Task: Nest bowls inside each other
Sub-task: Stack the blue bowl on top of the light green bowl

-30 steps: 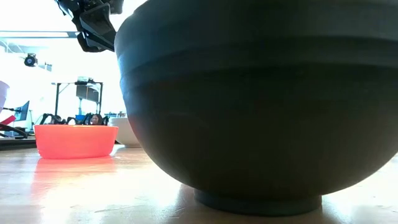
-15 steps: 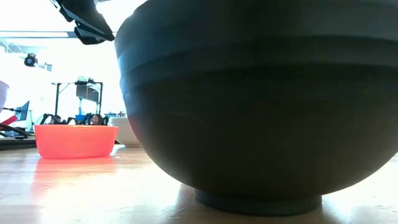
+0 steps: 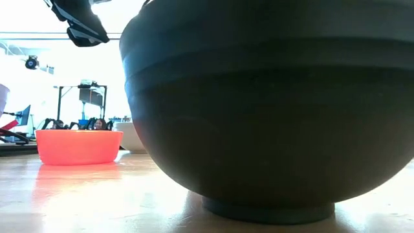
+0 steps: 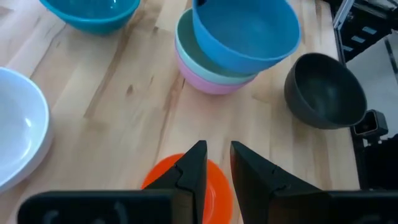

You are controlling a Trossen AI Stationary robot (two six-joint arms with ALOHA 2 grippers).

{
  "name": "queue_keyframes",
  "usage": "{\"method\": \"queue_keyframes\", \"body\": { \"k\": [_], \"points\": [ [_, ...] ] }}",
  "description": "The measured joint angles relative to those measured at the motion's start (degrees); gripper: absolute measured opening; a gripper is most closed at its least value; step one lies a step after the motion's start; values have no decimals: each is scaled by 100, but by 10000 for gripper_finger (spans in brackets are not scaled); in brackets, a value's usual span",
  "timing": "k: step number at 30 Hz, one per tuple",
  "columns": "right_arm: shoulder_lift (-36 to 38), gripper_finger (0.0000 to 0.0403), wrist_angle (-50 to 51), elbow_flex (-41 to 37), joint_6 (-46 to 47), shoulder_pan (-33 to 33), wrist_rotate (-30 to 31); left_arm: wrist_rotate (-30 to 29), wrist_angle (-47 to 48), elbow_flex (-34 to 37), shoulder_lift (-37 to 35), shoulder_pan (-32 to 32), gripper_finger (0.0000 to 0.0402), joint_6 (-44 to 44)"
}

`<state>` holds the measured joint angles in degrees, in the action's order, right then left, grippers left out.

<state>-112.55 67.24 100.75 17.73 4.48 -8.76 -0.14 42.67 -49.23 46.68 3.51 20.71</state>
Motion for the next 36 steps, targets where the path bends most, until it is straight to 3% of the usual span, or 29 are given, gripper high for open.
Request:
{"method": "queue_keyframes", "body": {
  "k": [19, 36],
  "points": [
    [-278, 13, -18, -74, -185, 117, -4, -9, 36, 4, 60, 4, 56, -54],
    [-103, 110, -38, -80, -255, 119, -31, -9, 33, 11, 112, 0, 56, -44]
  ]
}}
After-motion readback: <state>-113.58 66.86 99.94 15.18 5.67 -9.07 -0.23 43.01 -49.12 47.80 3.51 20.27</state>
